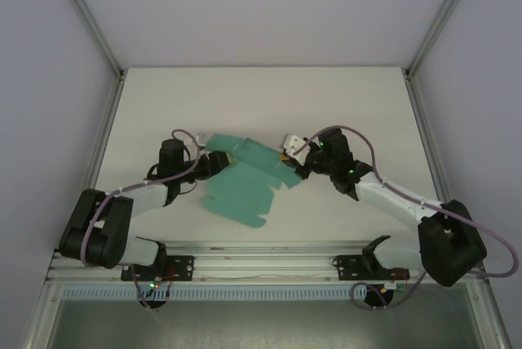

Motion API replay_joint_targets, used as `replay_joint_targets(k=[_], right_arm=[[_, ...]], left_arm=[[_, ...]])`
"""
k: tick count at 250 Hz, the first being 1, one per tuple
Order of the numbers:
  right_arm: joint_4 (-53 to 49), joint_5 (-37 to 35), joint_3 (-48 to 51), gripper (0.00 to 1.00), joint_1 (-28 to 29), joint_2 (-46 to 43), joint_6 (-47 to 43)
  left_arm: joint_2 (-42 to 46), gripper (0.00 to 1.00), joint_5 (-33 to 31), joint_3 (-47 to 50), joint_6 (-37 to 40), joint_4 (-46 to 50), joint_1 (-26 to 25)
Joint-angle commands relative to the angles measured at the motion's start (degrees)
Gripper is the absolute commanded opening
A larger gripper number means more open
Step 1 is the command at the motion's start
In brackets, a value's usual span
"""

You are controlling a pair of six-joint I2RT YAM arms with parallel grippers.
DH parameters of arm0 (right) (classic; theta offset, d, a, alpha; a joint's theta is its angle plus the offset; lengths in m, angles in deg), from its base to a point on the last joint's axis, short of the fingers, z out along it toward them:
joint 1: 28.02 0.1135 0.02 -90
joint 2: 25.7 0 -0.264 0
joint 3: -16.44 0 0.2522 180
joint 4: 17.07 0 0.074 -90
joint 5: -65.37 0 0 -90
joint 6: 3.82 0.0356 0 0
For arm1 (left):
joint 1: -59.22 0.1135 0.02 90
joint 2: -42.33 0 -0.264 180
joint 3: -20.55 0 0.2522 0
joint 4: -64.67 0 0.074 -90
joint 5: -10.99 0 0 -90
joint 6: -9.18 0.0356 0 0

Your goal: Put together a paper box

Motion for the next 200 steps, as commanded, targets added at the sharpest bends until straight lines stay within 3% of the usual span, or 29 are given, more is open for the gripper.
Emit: replay_joint_targets(k=[1, 19, 40, 107, 155, 200], right_arm=[[1.98, 1.83, -1.63, 0.0, -0.15, 0.36, 1.04], [0.91, 1.6, -1.97, 0.0, -0.14, 0.43, -0.07], [-1.08, -0.11, -2.43, 0.0, 0.43, 0.27, -2.54], [-13.1, -13.34, -6.08, 0.0, 6.34, -1.02, -14.87], [-14.64, -21.35, -5.77, 0.0, 10.26, -1.66, -20.53], [-16.68, -30.17, -5.64, 0.0, 13.87, 0.42, -24.95]], left_arm=[[-1.91, 0.33, 2.41, -2.22, -1.1, -5.22, -0.81], [-3.09, 0.23, 1.79, -2.62, -3.5, -6.64, -1.22], [-3.94, 0.0, -1.75, -4.64, -7.2, -1.4, -1.72], [-3.2, 0.0, -12.44, -10.14, -14.82, 14.9, -5.54], [-6.51, 0.0, -10.4, -10.62, -25.27, 16.74, -5.44], [-11.23, 0.0, -8.19, -12.49, -26.9, 15.17, -5.43]])
